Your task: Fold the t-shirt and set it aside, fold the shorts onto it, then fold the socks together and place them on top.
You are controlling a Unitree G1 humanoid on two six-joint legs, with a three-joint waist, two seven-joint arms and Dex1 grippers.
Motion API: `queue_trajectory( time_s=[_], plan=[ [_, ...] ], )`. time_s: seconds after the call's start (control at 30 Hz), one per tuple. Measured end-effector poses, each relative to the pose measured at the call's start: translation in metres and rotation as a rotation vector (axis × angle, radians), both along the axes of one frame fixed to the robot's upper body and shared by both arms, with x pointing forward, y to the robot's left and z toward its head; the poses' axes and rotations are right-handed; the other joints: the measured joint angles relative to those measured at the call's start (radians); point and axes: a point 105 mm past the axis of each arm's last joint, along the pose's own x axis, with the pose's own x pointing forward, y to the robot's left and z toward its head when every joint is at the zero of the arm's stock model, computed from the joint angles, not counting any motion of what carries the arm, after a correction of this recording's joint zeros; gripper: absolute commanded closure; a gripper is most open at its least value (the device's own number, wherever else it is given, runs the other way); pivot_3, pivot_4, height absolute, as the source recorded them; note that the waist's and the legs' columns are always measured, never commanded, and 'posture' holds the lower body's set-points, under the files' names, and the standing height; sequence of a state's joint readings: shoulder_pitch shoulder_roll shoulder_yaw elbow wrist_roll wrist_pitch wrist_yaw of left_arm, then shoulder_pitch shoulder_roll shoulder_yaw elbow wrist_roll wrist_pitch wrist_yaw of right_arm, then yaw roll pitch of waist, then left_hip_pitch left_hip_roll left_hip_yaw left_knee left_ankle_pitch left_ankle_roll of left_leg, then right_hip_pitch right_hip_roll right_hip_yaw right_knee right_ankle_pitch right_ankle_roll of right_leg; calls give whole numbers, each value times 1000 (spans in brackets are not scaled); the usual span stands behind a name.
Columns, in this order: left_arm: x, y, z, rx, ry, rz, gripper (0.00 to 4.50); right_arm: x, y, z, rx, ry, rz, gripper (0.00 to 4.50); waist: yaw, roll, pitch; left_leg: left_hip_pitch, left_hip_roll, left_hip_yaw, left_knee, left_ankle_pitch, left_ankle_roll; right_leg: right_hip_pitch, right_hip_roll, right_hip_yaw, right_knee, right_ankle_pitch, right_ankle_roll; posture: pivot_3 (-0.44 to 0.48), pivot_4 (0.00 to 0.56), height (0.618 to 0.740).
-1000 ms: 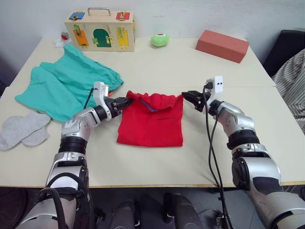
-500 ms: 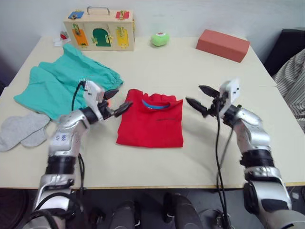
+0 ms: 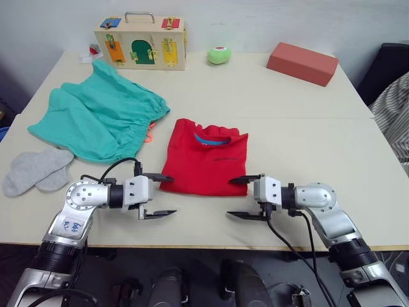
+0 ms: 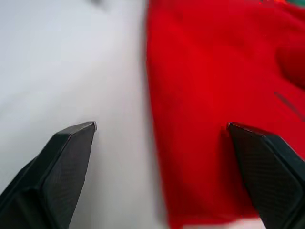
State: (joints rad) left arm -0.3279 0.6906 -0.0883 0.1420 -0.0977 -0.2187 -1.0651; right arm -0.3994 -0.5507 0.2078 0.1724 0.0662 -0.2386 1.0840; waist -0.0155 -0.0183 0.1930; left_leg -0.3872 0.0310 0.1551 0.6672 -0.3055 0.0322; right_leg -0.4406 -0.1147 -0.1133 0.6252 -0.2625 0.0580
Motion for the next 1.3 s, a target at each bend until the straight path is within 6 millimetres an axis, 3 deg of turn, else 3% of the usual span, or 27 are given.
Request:
queue_trajectory(
  time_s=[0.03,0.2,0.47,0.53,0.73,0.8,0.87,1.07,1.17,1.2,1.3],
  plan=[
    [3,-2,1,-5,-10,2,0,3,1,1,0,-19,-10,402,0,0,0,0,0,0,0,0,0,0,0,0,0,0,0,0,150,740],
    [14,1,1,4,-22,40,1479,9,0,0,-14,-65,-35,1924,-4,0,0,0,0,0,0,1,1,0,0,-1,0,0,0,0,150,740],
    [12,2,-5,26,13,24,3964,6,-9,-6,-46,-57,-32,4500,-8,0,0,1,0,0,1,1,1,2,0,-1,1,0,0,0,150,740],
    [9,2,-6,27,22,18,4485,1,-12,-7,-49,-52,-25,4500,-9,0,0,1,0,0,1,1,1,2,0,-1,1,0,0,0,150,740],
    [-17,1,-11,16,81,-4,4485,-36,-23,-13,-35,51,73,4500,-10,0,0,1,1,-1,0,0,2,3,0,-1,-2,0,0,0,150,740],
    [-33,-1,-15,16,111,-18,4485,-50,-29,-16,-38,72,84,4500,-10,0,0,1,1,-1,-1,0,2,3,0,-1,-3,0,0,0,150,740],
    [-61,-9,-22,-4,151,-32,4485,-67,-43,-24,-47,104,54,4500,-10,0,0,2,2,-2,-3,-1,1,5,0,-2,-4,0,0,0,150,740],
    [-87,-14,-24,-35,191,3,4485,-82,-45,-30,-28,126,10,4500,-7,0,0,8,2,-5,-2,-8,1,13,0,-3,-7,0,0,0,150,740],
    [-91,-14,-24,-67,227,32,4485,-84,-44,-30,-13,159,-17,4500,-5,0,0,10,2,-5,-3,-8,0,14,0,-3,-6,-1,-2,0,150,740],
    [-92,-14,-23,-76,235,42,4004,-84,-44,-30,0,179,-26,3969,-4,0,0,10,2,-5,-3,-9,0,14,0,-3,-6,-2,-3,0,150,740],
    [-90,-11,-20,-85,231,63,3220,-84,-47,-30,21,216,-56,3119,6,0,0,10,3,-5,-3,-8,-1,13,0,-3,-6,-2,-3,0,150,740]
  ],
)
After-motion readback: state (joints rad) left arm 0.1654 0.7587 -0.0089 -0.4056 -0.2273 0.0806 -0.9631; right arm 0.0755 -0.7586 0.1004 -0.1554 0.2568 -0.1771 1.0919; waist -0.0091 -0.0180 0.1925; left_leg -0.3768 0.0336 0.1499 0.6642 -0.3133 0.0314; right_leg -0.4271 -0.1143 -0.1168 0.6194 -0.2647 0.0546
